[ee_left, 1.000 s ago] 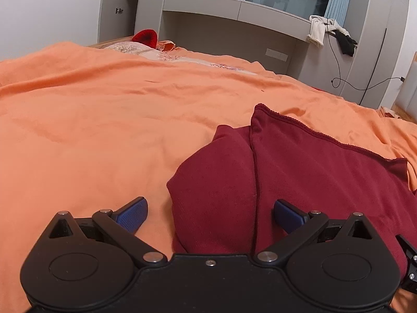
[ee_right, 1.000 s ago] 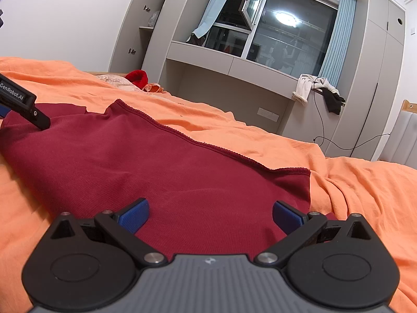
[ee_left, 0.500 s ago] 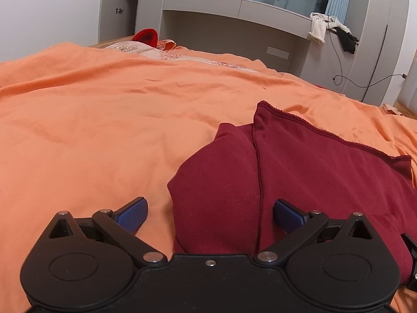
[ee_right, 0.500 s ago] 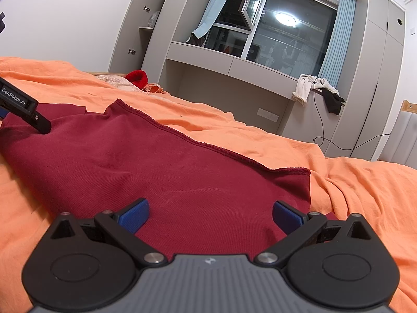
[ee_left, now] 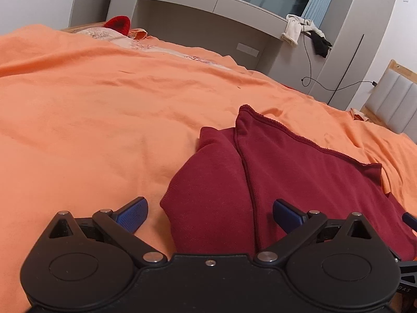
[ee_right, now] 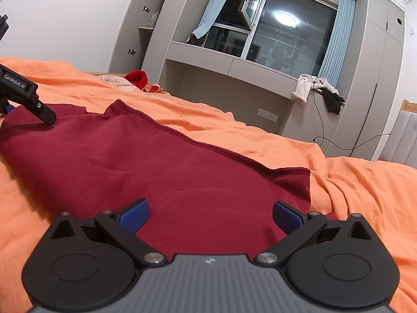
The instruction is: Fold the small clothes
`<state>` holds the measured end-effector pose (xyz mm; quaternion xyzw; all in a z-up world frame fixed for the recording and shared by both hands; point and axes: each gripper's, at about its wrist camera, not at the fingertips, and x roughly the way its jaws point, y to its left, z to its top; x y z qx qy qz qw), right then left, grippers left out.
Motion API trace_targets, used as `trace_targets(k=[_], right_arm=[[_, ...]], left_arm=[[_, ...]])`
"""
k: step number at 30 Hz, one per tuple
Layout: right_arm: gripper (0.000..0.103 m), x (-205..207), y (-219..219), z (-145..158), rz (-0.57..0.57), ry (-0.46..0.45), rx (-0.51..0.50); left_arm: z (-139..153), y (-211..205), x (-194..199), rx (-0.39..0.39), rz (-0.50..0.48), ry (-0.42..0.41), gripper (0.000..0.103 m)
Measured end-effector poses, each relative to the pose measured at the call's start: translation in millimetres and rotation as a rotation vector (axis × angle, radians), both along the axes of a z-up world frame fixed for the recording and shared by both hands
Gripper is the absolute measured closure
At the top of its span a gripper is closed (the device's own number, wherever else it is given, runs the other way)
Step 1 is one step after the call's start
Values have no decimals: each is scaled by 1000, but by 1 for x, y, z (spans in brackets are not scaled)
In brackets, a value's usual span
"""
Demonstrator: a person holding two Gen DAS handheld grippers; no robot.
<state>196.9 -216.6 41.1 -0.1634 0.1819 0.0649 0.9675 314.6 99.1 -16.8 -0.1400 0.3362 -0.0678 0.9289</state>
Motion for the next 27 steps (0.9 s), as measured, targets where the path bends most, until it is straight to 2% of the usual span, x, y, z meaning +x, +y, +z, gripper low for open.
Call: trace_targets(k=[3, 4, 5, 6, 8, 10, 14, 19, 23, 27], right_arm=[[0, 0, 0, 0, 0, 0, 0], [0, 0, 0, 0, 0, 0, 0], [0, 0, 0, 0, 0, 0, 0], [0, 0, 0, 0, 0, -1, 0], [0, 0, 0, 0, 0, 0, 0], [0, 0, 0, 0, 0, 0, 1], [0, 0, 0, 0, 3, 3, 5], [0, -5, -5, 7, 37, 9, 5], [0, -12, -13, 16, 41, -16, -19], [0, -15, -31, 23, 8, -3, 30]], left_arm=[[0, 0, 1, 3, 20, 0, 16], [1, 0, 0, -6, 18, -5, 22], [2, -1, -1, -11, 16, -12, 32], [3, -4, -3, -12, 7, -21, 38], [5, -12, -6, 7, -20, -38, 64], [8, -23, -6, 36, -33, -44, 77], [19, -37, -2, 70, 7, -38, 84], [43, -62, 1, 131, 20, -46, 85], [74, -94, 2, 162, -43, -87, 85], [104, -144, 2, 240, -137, -134, 85]])
